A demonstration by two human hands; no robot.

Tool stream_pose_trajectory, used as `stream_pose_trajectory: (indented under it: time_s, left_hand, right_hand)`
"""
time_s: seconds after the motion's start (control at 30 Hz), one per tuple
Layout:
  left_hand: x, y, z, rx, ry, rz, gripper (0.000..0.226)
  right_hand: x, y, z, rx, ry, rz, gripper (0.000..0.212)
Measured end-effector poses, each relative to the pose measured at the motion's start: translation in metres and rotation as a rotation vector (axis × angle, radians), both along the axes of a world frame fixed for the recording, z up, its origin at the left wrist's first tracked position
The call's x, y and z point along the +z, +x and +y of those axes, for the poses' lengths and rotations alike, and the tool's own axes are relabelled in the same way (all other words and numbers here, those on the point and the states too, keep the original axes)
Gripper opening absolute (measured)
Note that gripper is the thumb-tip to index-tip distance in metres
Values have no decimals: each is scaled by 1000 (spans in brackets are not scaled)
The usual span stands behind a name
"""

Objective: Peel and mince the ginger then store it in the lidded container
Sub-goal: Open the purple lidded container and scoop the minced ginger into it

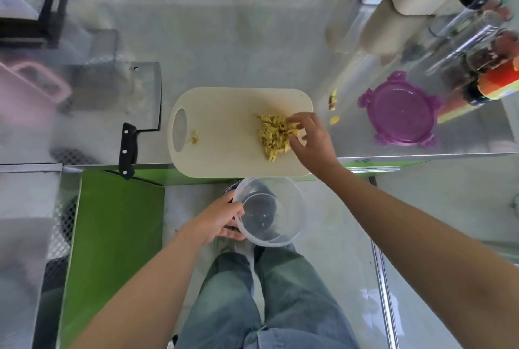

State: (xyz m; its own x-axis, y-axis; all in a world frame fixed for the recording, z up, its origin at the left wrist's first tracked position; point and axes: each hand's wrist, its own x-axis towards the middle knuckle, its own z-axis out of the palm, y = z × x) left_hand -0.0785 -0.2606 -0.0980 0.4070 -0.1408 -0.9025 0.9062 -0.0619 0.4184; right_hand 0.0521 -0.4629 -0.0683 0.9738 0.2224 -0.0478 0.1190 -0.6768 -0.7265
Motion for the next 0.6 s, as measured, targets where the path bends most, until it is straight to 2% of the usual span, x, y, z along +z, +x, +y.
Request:
stream_pose_trajectory:
  time_s: [0.1, 0.17, 0.33, 0.43, 0.6]
  left_hand:
    - [-4, 5, 1, 22, -20, 5, 58]
    - [-6, 7, 2, 23, -35, 5, 58]
    - [-8, 9, 2, 30, -47, 6, 58]
    - [-10, 8, 3, 25, -41, -14, 58]
    - [-8, 7, 3, 32, -48, -38, 54]
  right_hand:
    - [-9, 16, 3, 48, -149, 84, 50]
    - [-13, 16, 4, 90, -231, 107, 54]
    - [-10, 9, -1, 39, -53, 20, 51]
    - [-13, 8, -2, 91, -124, 60, 58]
    - [-14, -13, -5, 123, -76, -11, 42]
